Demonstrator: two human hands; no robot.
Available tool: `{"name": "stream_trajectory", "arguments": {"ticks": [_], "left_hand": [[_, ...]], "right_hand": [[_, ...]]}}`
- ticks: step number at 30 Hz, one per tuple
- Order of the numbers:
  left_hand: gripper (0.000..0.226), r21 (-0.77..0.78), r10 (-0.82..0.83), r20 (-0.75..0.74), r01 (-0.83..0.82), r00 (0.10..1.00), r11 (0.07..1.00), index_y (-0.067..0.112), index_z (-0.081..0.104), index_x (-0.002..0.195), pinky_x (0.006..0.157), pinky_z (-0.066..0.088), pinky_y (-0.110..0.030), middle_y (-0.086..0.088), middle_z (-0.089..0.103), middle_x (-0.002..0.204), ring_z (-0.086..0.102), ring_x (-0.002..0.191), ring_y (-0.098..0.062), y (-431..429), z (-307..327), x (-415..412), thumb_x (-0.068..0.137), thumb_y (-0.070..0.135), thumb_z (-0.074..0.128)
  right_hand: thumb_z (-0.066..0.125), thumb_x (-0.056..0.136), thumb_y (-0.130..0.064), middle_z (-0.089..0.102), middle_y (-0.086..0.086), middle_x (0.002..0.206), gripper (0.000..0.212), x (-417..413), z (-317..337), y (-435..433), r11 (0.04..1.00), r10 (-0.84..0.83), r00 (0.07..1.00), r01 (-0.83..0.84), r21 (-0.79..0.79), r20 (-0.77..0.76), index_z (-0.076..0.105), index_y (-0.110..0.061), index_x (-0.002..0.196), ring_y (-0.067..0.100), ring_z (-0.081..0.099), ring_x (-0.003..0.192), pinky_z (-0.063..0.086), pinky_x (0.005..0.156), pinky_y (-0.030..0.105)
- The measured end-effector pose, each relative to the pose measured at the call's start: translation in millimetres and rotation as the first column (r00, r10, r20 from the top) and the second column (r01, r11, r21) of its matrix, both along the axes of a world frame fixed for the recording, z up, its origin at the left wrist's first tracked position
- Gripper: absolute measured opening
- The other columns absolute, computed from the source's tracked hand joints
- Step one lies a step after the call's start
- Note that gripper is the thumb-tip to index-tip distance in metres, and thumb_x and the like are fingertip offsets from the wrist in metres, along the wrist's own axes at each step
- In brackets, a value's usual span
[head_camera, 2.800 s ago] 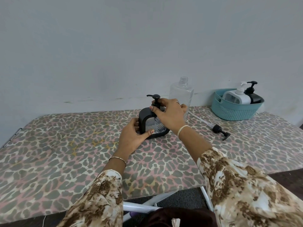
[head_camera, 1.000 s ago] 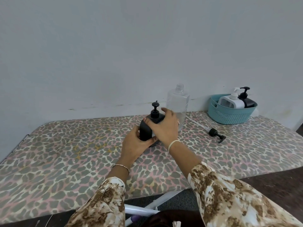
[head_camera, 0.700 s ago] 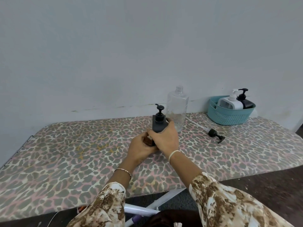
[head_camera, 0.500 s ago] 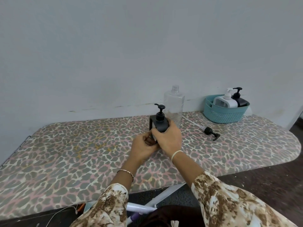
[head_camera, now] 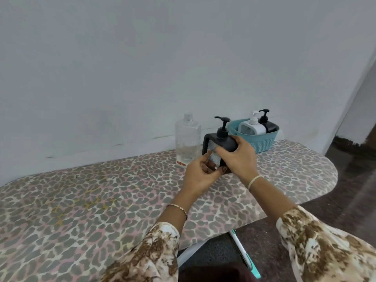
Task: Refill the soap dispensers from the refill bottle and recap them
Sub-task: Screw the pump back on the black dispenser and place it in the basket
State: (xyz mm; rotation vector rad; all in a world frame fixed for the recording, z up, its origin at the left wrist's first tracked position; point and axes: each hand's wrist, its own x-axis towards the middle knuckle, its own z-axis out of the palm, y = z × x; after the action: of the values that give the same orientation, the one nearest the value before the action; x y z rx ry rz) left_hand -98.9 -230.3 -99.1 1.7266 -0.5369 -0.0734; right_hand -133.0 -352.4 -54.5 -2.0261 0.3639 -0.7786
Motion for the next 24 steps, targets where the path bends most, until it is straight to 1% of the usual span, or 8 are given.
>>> {"name": "stream_trajectory", "arguments": {"ticks": [3, 8, 12, 14, 17, 19, 21, 24], "left_hand": [[0.076, 0.019, -0.014, 0.022, 0.014, 1.000, 1.000, 0.015, 0.043, 0.144, 0.054, 0.041, -0.014, 0.007, 0.054, 0.077, 0.051, 0.049, 0.003, -29.8, 14.1, 17.6, 0.079, 0.031, 0.079], [0.075, 0.101, -0.040, 0.083, 0.031, 0.996, 0.994, 0.018, 0.040, 0.146, 0.064, 0.048, -0.019, 0.008, 0.057, 0.095, 0.060, 0.066, -0.004, -71.4, 39.6, 54.0, 0.081, 0.032, 0.076], [0.075, 0.137, -0.090, 0.105, 0.075, 0.990, 0.988, 0.020, 0.035, 0.149, 0.084, 0.054, -0.029, 0.005, 0.061, 0.113, 0.068, 0.089, -0.013, -97.1, 55.2, 79.1, 0.084, 0.026, 0.073], [0.075, 0.117, -0.118, 0.075, 0.108, 0.990, 0.987, 0.021, 0.033, 0.149, 0.090, 0.051, -0.027, 0.005, 0.058, 0.126, 0.066, 0.096, -0.013, -108.7, 62.6, 88.8, 0.085, 0.022, 0.073], [0.078, 0.067, -0.161, 0.021, 0.159, 0.987, 0.985, 0.027, 0.031, 0.148, 0.095, 0.051, -0.033, 0.007, 0.053, 0.136, 0.063, 0.107, -0.017, -124.2, 69.6, 102.8, 0.083, 0.013, 0.072], [0.080, 0.071, -0.177, 0.017, 0.176, 0.984, 0.982, 0.028, 0.029, 0.149, 0.095, 0.051, -0.035, 0.010, 0.048, 0.141, 0.061, 0.110, -0.017, -133.7, 70.7, 111.9, 0.083, 0.010, 0.070], [0.081, 0.087, -0.180, 0.027, 0.177, 0.983, 0.980, 0.030, 0.025, 0.150, 0.091, 0.052, -0.030, 0.015, 0.043, 0.141, 0.058, 0.113, -0.015, -140.5, 70.0, 120.0, 0.084, 0.011, 0.068], [0.082, 0.127, -0.155, 0.057, 0.147, 0.986, 0.981, 0.030, 0.021, 0.152, 0.088, 0.052, -0.029, 0.008, 0.038, 0.148, 0.054, 0.118, -0.015, -149.7, 66.3, 135.5, 0.085, 0.008, 0.064]], "right_hand": [[0.074, 0.071, -0.034, 0.064, -0.014, 0.084, 0.032, 15.3, 12.2, -31.3, 1.000, -0.010, 1.000, 0.010, -0.011, 0.025, 0.062, -0.027, 0.100, 0.000, 0.059, 0.076, 0.046, 0.067, 0.017], [0.074, 0.072, -0.032, 0.065, -0.008, 0.096, 0.045, 52.0, 30.0, -75.6, 0.998, -0.019, 0.997, 0.024, -0.057, 0.078, 0.063, -0.020, 0.113, 0.011, 0.062, 0.090, 0.052, 0.082, 0.027], [0.073, 0.073, -0.027, 0.063, -0.009, 0.097, 0.047, 80.4, 43.5, -104.2, 0.997, -0.034, 0.994, 0.040, -0.062, 0.103, 0.061, -0.020, 0.117, 0.009, 0.060, 0.090, 0.047, 0.079, 0.023], [0.073, 0.074, -0.024, 0.061, -0.010, 0.097, 0.047, 92.0, 47.4, -117.5, 0.997, -0.046, 0.993, 0.053, -0.057, 0.109, 0.060, -0.019, 0.119, 0.009, 0.058, 0.089, 0.044, 0.078, 0.020], [0.074, 0.074, -0.023, 0.060, -0.011, 0.098, 0.048, 105.9, 46.4, -135.8, 0.995, -0.072, 0.992, 0.078, -0.060, 0.102, 0.060, -0.018, 0.120, 0.008, 0.056, 0.090, 0.044, 0.080, 0.021], [0.074, 0.073, -0.023, 0.060, -0.011, 0.098, 0.049, 114.2, 43.0, -147.9, 0.994, -0.089, 0.991, 0.095, -0.060, 0.099, 0.060, -0.019, 0.120, 0.009, 0.057, 0.092, 0.047, 0.083, 0.024], [0.074, 0.072, -0.023, 0.061, -0.011, 0.098, 0.049, 119.7, 38.4, -157.2, 0.992, -0.100, 0.990, 0.107, -0.064, 0.096, 0.060, -0.019, 0.119, 0.010, 0.058, 0.093, 0.049, 0.085, 0.026], [0.074, 0.073, -0.022, 0.061, -0.010, 0.099, 0.049, 128.2, 30.3, -168.1, 0.993, -0.102, 0.991, 0.107, -0.054, 0.086, 0.059, -0.018, 0.120, 0.010, 0.058, 0.093, 0.048, 0.085, 0.026]]}}
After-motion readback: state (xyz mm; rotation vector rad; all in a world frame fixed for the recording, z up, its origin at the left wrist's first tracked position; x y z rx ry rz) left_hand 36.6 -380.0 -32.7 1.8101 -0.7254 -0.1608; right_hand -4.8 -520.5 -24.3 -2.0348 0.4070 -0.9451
